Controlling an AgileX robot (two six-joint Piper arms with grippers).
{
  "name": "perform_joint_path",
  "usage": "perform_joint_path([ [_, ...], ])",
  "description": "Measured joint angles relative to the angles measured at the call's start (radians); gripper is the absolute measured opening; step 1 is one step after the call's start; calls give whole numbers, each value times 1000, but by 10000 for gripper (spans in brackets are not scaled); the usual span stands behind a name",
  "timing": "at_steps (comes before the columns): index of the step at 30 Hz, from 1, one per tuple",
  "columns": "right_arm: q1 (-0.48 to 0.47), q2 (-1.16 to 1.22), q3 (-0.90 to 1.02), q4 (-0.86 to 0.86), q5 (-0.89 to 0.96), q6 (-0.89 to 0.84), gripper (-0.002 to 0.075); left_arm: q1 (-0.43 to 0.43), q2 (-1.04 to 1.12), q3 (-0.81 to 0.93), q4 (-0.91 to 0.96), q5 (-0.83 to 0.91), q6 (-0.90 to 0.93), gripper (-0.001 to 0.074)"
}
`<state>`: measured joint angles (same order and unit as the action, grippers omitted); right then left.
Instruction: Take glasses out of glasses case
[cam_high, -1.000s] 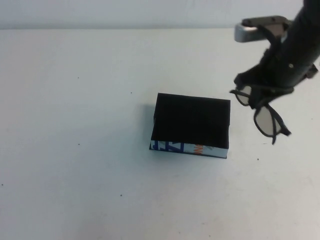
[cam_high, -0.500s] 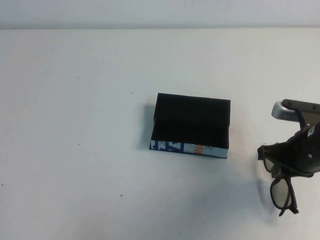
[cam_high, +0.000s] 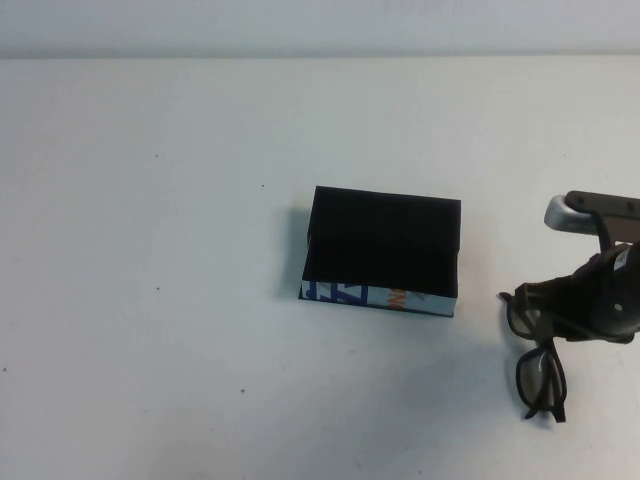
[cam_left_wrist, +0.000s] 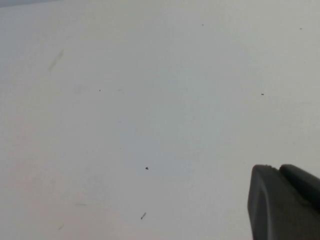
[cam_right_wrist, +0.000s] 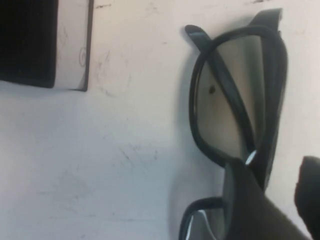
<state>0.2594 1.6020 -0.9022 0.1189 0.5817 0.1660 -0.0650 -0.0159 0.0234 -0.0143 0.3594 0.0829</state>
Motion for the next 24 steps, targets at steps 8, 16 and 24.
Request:
perform_joint_path([
  [8,2,-115,32,4,-59,0,221,0,0,0,0,0,0,-4],
  [16,35,-494,151,-48,-180,0,124,0,0,0,0,0,0,-4],
  [24,35,-811,310,-64,-161,0,3,0,0,0,0,0,0,-4],
])
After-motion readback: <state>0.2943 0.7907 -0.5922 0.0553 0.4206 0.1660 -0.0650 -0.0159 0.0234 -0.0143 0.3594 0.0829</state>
